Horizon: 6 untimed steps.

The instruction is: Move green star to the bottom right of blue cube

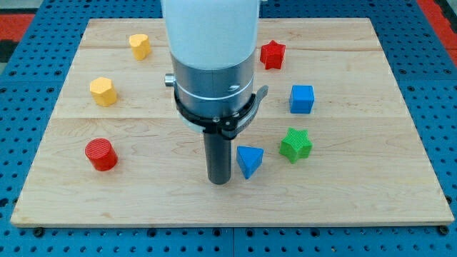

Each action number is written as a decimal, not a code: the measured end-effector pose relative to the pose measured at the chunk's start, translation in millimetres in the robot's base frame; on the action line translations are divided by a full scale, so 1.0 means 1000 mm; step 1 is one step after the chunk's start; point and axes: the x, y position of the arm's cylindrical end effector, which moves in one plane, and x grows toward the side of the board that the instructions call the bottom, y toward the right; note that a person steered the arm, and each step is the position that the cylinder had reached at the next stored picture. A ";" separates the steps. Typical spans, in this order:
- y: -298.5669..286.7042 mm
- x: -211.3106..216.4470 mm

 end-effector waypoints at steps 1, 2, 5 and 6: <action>0.034 -0.002; 0.073 -0.023; 0.142 -0.061; 0.147 -0.054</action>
